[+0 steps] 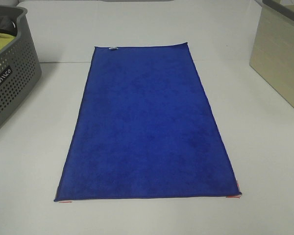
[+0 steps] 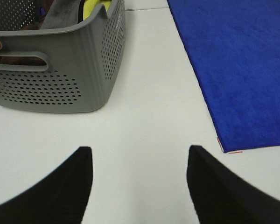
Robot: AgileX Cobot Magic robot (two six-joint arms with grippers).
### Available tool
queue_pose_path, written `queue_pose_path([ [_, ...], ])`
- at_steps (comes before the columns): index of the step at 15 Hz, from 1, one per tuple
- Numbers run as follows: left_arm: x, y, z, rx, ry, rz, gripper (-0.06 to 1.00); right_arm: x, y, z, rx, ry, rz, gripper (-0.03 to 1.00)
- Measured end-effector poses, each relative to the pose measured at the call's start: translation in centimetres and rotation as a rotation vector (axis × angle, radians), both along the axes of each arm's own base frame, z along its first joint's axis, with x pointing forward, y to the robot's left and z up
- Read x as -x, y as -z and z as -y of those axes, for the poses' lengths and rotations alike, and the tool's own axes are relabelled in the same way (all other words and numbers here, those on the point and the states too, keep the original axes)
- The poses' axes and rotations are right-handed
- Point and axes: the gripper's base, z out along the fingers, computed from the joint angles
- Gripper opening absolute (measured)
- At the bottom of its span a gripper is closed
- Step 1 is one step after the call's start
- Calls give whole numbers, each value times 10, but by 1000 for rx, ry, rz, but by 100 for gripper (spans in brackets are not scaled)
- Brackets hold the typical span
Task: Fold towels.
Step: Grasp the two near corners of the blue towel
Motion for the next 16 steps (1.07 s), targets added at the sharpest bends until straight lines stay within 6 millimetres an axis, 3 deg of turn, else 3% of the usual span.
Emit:
queue_pose_path([
  [5, -1, -8, 1, 11, 2, 63, 57, -1, -8, 0, 1, 0, 40, 88],
  [9, -29, -39, 6, 155, 21, 319, 57, -36, -27, 1, 0, 0, 17, 87],
  [13, -87, -25, 14, 320, 14, 54, 57, -95, -45, 0, -52, -9, -193, 86],
  [16, -135, 0, 23, 492, -1, -215, 57, -142, -33, -2, -115, -19, -390, 86],
])
